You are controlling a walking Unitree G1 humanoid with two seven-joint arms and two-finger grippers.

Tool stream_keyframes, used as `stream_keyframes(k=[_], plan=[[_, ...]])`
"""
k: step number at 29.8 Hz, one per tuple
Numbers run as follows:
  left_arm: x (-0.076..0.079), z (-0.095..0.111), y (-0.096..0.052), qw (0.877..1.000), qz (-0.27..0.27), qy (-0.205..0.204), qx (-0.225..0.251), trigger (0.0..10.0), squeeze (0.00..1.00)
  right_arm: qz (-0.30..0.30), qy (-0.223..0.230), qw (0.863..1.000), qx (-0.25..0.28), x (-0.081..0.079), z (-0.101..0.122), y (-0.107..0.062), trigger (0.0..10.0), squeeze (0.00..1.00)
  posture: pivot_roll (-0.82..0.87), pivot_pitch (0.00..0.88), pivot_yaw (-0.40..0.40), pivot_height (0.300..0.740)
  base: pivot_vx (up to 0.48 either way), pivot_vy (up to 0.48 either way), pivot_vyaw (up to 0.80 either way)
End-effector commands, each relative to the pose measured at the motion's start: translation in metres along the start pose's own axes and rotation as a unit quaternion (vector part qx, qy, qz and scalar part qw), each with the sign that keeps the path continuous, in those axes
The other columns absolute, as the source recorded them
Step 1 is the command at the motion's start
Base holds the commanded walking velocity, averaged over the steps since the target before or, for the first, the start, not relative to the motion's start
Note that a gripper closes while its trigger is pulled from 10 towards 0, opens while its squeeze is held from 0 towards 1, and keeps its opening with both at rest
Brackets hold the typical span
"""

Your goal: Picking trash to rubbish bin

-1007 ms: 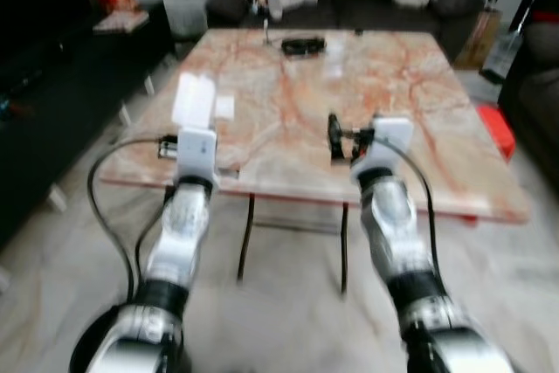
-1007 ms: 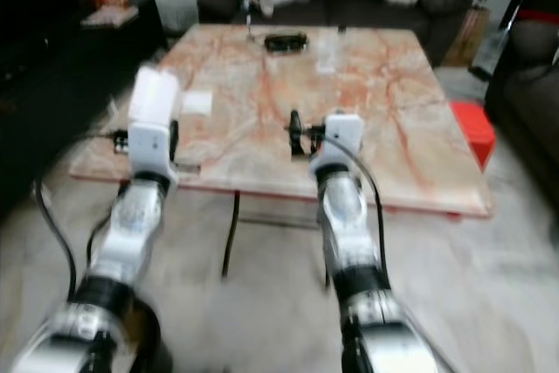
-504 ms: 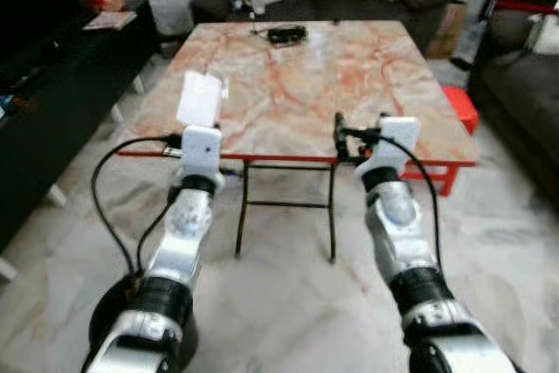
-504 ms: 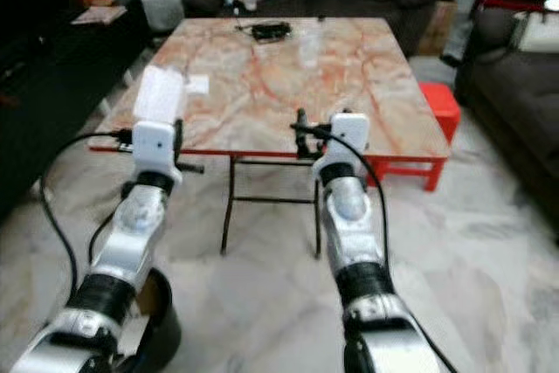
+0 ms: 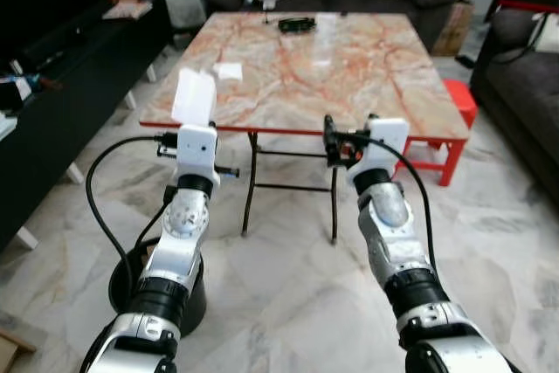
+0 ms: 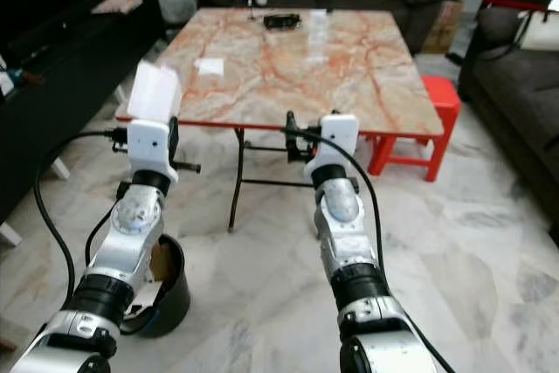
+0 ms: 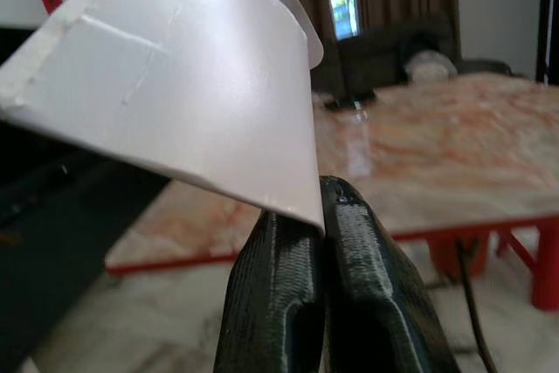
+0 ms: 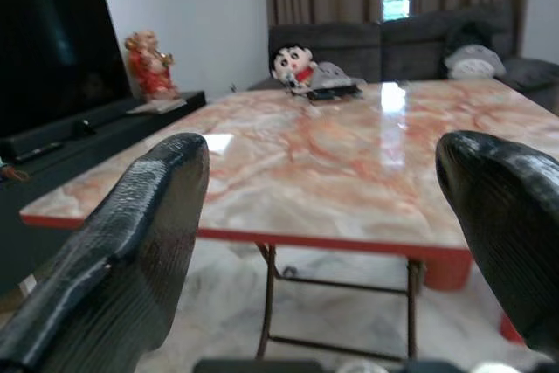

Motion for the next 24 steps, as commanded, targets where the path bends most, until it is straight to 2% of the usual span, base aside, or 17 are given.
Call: stream_keyframes(k=[1,3,4,6,7,8,10,16,19,21,22,24], plan=[[-0.002,-0.016,-0.003,0.999,-0.002,-0.013,-0.031,10.0,0.00,0.000,-0.003,1.000,-0.019,0.004,-0.009,-0.003,10.0,0.00,-0.03,0.000,0.015,0.740,0.000,0.000,0.00],[-0.002,-0.016,-0.004,0.999,-0.003,-0.013,-0.032,10.0,0.00,0.000,-0.003,1.000,-0.020,0.005,-0.010,-0.003,10.0,0.00,-0.03,0.000,0.015,0.740,0.000,0.000,0.00],[-0.001,-0.042,-0.014,0.997,-0.019,-0.010,-0.073,10.0,0.00,-0.005,-0.008,0.998,-0.062,0.012,-0.031,-0.011,10.0,0.00,-0.03,0.000,0.015,0.740,0.000,0.000,0.00],[-0.003,-0.067,-0.026,0.993,-0.029,-0.010,-0.117,10.0,0.00,-0.011,-0.017,0.996,-0.092,0.020,-0.047,-0.019,10.0,0.00,-0.03,0.000,0.013,0.740,0.000,0.000,0.00],[-0.006,-0.090,-0.039,0.986,-0.030,-0.021,-0.163,10.0,0.00,-0.011,-0.027,0.992,-0.124,0.027,-0.062,-0.028,10.0,0.00,-0.03,0.000,0.013,0.740,0.000,0.000,0.00],[-0.008,-0.099,-0.045,0.983,-0.027,-0.020,-0.181,10.0,0.00,-0.013,-0.026,0.990,-0.139,0.031,-0.069,-0.032,10.0,0.00,-0.04,0.000,0.011,0.740,0.000,0.000,0.00],[-0.010,-0.107,-0.051,0.980,-0.025,-0.017,-0.196,10.0,0.00,-0.015,-0.025,0.988,-0.151,0.034,-0.075,-0.036,10.0,0.00,-0.04,0.000,0.011,0.740,0.000,0.000,0.00],[-0.013,-0.143,-0.082,0.964,-0.032,-0.028,-0.264,10.0,0.00,-0.027,-0.033,0.970,-0.240,0.054,-0.115,-0.069,10.0,0.00,-0.03,0.000,0.004,0.740,0.000,0.000,0.00],[-0.009,-0.170,-0.110,0.943,-0.045,-0.029,-0.328,10.0,0.00,-0.032,-0.032,0.954,-0.297,0.061,-0.139,-0.093,10.0,0.00,-0.03,0.000,0.004,0.740,0.000,0.000,0.00],[-0.004,-0.185,-0.131,0.929,-0.064,-0.014,-0.364,10.0,0.00,-0.033,-0.037,0.941,-0.335,0.064,-0.154,-0.110,10.0,0.00,-0.04,0.000,0.005,0.740,0.000,0.000,0.00],[-0.004,-0.185,-0.131,0.929,-0.064,-0.014,-0.364,10.0,0.00,-0.033,-0.037,0.941,-0.335,0.064,-0.154,-0.110,10.0,0.00,-0.04,0.000,0.005,0.740,0.000,0.000,0.00],[0.000,-0.201,-0.158,0.908,-0.079,-0.007,-0.411,10.0,0.00,-0.029,-0.039,0.924,-0.379,0.065,-0.171,-0.131,10.0,0.00,-0.04,0.000,0.004,0.740,0.000,0.000,0.00]])
Point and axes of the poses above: a point about 5 cm out from each wrist's last joint towards the gripper, its own y axis pointing out of the wrist towards the gripper, its own z axis along the axis of the wrist's last joint, x = y × z, the point moved 5 cm from there along y, pointing out of the wrist towards the gripper, and after that the axes turned 8 degrees about y, right-handed, at the moved point
